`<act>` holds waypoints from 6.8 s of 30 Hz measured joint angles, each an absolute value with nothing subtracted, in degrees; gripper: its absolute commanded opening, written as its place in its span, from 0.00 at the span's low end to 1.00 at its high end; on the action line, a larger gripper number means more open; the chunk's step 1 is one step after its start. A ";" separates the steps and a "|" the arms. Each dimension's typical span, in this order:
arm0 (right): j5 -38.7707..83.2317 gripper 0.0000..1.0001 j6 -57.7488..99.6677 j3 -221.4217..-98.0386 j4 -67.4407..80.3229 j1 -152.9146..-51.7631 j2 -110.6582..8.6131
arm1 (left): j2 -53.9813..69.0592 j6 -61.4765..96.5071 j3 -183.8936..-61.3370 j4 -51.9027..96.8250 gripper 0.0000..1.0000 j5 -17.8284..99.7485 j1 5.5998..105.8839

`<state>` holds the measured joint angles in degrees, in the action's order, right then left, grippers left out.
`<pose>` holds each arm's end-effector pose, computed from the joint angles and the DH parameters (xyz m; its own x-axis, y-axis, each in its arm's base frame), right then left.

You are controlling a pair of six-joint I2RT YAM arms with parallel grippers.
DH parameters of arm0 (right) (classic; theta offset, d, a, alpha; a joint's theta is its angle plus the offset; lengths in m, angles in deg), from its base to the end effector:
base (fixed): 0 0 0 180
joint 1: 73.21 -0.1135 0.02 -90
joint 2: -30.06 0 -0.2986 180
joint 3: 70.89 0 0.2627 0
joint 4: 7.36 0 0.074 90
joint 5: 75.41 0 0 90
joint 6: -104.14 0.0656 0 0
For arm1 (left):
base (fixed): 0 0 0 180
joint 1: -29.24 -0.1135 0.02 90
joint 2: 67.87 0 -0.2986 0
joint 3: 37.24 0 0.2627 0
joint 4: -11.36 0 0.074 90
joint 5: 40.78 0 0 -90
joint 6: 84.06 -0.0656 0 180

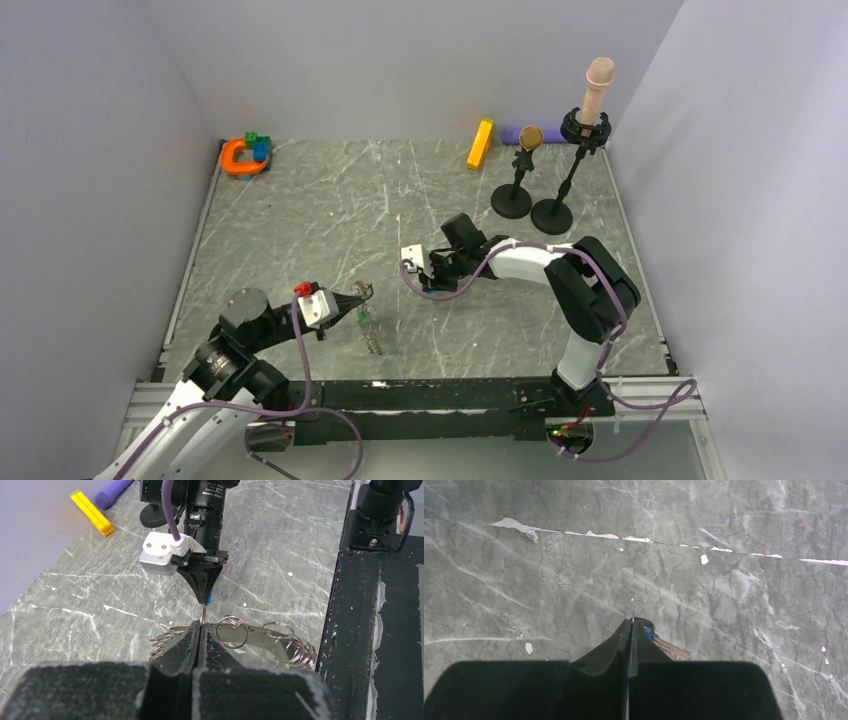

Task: Put the keys on the keyring

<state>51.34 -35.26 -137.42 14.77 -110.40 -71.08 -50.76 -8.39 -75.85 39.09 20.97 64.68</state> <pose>0.2657 0.2509 0.1514 0.1327 -0.6630 -0.7368 -0.9911 -0.0975 -0.0908 0.0717 -0.0891 0.2833 0.1356 0.1711 -0.9759 0.8882 0.4154 0.1963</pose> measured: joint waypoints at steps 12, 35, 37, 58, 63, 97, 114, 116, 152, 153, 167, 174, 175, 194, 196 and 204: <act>51.36 0.00 -35.85 -137.44 14.82 -110.42 -71.08 | -50.76 -8.39 -75.85 39.09 0.00 20.97 64.68; 64.26 0.00 -24.90 -152.93 27.30 -107.52 -54.80 | -50.83 -6.84 -75.85 32.51 0.00 19.75 64.66; 65.07 0.00 -25.36 -156.28 31.45 -107.54 -53.38 | -49.23 -6.66 -75.85 29.60 0.00 18.81 64.66; 68.85 0.00 -27.42 -171.51 57.09 -117.42 -52.57 | -37.82 -7.26 -78.70 17.45 0.00 13.91 64.57; 67.60 0.00 -24.88 -171.43 55.97 -118.51 -52.57 | -38.52 -6.93 -78.70 17.49 0.00 13.04 64.57; 57.18 0.00 -20.71 -169.59 47.80 -120.78 -52.57 | -39.84 1.99 -73.56 13.41 0.00 19.05 64.57; 58.40 0.00 -16.71 -168.82 43.04 -121.37 -53.47 | -42.98 19.21 -60.62 -8.78 0.00 26.85 64.55; 58.66 0.00 -15.94 -168.54 42.42 -121.37 -53.53 | -42.92 20.61 -59.05 -11.73 0.00 26.87 64.55; 59.23 0.00 -4.47 -166.94 32.02 -122.01 -53.53 | -42.55 31.28 -52.36 -33.32 0.00 32.84 64.55; 59.23 0.00 -4.23 -166.94 31.80 -122.01 -53.53 | -42.55 31.32 -52.29 -33.45 0.00 32.86 64.55; 61.59 0.00 -3.18 -166.64 30.64 -122.03 -53.75 | -41.13 32.20 -52.01 -35.97 0.00 33.54 64.55; 63.14 0.00 -3.20 -166.11 30.56 -122.03 -53.75 | -39.97 32.42 -52.01 -37.04 0.00 33.45 64.55; 63.14 0.00 -3.20 -166.07 30.56 -122.03 -53.75 | -39.81 32.44 -52.01 -37.34 0.00 33.43 64.55; 62.45 0.00 -2.54 -165.96 30.05 -121.75 -53.75 | -38.83 32.83 -52.01 -39.49 0.00 32.14 64.55; 62.53 0.00 -2.32 -165.96 29.81 -121.68 -53.75 | -38.68 32.83 -52.01 -39.49 0.00 32.12 64.57; 62.69 0.00 -2.15 -165.96 29.72 -121.68 -53.75 | -39.20 32.79 -51.92 -39.27 0.00 32.16 64.57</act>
